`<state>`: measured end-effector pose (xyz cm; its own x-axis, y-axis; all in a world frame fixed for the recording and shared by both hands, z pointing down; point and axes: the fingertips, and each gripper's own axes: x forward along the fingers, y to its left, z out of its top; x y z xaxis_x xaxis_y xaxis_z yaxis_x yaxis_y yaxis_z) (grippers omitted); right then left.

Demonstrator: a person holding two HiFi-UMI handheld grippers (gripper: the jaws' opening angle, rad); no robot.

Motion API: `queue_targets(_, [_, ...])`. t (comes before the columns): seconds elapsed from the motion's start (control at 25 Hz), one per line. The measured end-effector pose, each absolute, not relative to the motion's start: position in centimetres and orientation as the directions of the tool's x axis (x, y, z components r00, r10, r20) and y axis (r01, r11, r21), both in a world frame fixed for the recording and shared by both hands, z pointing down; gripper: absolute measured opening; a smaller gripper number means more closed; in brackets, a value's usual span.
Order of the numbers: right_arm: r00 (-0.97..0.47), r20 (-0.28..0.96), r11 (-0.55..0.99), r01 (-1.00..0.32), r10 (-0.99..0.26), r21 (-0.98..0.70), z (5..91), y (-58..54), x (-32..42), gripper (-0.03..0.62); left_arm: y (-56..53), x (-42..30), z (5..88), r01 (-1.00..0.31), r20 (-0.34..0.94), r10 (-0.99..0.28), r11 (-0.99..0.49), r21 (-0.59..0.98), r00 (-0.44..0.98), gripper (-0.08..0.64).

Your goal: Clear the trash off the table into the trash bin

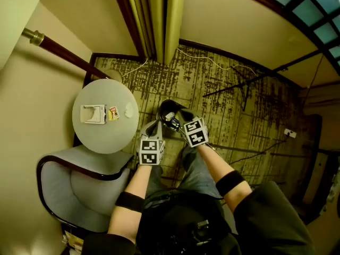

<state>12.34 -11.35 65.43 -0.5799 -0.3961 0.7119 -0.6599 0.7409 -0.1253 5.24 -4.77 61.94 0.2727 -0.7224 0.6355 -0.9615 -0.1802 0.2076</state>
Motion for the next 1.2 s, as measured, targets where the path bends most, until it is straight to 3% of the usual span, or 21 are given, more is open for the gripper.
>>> queue_targets(0.56, [-0.764,0.635,0.957,-0.255,-0.113,-0.137,57.0,-0.6,-2.7,0.000,7.9,-9.9,54.5,-0.973,0.605,-0.785,0.221,0.066,-0.137,0.000])
queue_targets(0.88, [-0.786,0.617,0.990,-0.055,0.035,-0.126,55.6,6.9,-9.6,0.000,15.1,-16.1,52.7,-0.919,0.572,-0.776,0.383,0.090,-0.267,0.000])
queue_targets(1.2, [-0.773,0.632,0.992,-0.039,0.046,-0.120,55.7,9.6,-12.4,0.000,17.7,-18.5,53.1,-0.920,0.567,-0.787,0.373,0.120,-0.245,0.000])
